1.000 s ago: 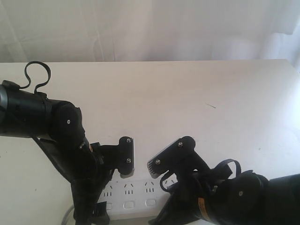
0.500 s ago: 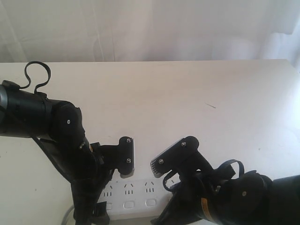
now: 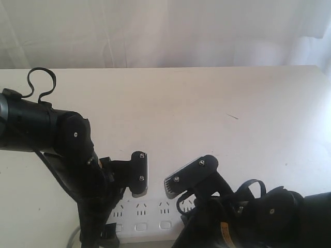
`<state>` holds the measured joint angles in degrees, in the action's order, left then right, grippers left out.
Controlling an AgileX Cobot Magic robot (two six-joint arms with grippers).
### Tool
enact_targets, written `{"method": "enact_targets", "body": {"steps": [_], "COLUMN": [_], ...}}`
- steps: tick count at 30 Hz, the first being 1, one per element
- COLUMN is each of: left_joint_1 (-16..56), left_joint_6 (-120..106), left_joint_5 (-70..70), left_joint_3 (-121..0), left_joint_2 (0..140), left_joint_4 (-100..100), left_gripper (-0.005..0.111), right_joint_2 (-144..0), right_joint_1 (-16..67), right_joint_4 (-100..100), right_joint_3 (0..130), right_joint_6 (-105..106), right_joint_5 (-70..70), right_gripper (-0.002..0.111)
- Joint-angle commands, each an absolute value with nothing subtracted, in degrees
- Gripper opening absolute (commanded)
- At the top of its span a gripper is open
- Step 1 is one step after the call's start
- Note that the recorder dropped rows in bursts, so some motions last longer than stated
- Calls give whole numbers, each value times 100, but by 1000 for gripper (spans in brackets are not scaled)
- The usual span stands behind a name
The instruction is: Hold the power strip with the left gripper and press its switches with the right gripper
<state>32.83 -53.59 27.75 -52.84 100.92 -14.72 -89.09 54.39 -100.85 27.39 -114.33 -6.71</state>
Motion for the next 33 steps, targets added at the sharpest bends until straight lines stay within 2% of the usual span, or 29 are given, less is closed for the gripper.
{"method": "enact_targets", "body": {"steps": [1, 17, 33], "left_joint_1": [3272, 3272, 3272], "left_joint_6": [-5201, -5226, -5225], "left_joint_5": [3123, 3158, 3579], "left_joint_3": [-5172, -5172, -5172], "left_joint_2": [10280, 10280, 10280], "left_joint_4": [-1372, -1367, -972], "left_gripper": [0, 0, 0], "right_joint_2": [-9084, -9714, -7657], "right_joint_1": [5486, 5486, 5486], "right_joint_4": [-9995, -9995, -9995], "right_joint_3": [2537, 2463, 2463], "right_joint_6": [-11461, -11238, -10859], "right_joint_5": [402, -835, -711], "right_gripper": [0, 0, 0]}}
